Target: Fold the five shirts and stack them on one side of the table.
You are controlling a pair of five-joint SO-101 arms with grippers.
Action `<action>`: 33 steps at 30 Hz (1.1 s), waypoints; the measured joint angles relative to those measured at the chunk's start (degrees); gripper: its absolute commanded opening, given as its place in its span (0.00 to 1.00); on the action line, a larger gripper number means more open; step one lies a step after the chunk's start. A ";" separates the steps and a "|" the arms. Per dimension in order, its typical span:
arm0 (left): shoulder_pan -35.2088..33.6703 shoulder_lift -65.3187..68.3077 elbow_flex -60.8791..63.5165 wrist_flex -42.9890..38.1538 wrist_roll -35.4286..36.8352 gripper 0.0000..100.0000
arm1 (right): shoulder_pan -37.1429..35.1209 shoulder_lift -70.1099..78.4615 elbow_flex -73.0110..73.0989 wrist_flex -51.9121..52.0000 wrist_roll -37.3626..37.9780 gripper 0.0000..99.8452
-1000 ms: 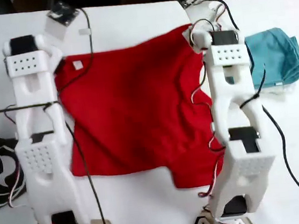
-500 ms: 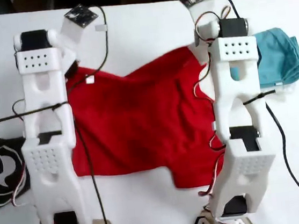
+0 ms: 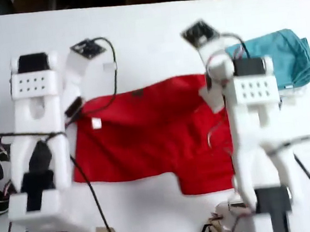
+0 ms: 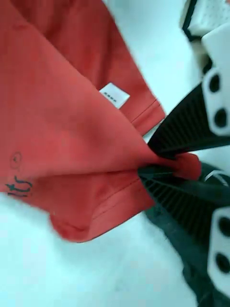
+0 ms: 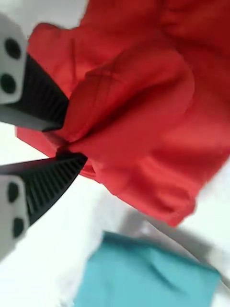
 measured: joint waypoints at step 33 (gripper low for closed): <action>-0.18 -17.32 36.66 -8.88 0.09 0.03 | 7.21 -42.55 37.63 9.58 17.14 0.02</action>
